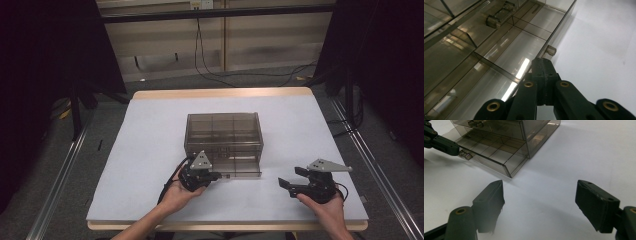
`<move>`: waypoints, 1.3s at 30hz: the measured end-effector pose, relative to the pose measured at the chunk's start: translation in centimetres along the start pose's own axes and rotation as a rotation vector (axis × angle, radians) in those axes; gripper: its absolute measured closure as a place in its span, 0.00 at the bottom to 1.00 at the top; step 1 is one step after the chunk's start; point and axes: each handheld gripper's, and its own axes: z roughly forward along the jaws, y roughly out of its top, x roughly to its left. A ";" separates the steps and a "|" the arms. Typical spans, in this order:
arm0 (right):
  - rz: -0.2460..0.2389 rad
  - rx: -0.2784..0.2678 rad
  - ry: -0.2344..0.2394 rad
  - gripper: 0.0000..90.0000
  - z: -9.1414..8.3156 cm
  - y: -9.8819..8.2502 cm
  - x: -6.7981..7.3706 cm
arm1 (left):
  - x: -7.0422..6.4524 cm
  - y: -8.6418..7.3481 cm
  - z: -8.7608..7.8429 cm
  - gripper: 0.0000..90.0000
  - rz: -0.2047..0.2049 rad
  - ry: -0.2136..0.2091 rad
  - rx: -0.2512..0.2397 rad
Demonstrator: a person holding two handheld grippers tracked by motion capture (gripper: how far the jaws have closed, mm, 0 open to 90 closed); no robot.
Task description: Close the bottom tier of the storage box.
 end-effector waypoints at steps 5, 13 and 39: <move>-0.002 -0.003 -0.004 0.26 -0.1 0.0 0.0 | 0.4 0.0 0.0 1.00 0.001 0.001 0.010; -0.002 -0.006 -0.008 0.26 -0.2 0.0 0.0 | 0.6 0.0 0.2 1.00 -0.027 0.009 -0.015; 0.003 -0.004 -0.004 0.26 -0.2 0.0 -0.1 | 1.5 0.6 0.0 1.00 -0.012 0.028 0.013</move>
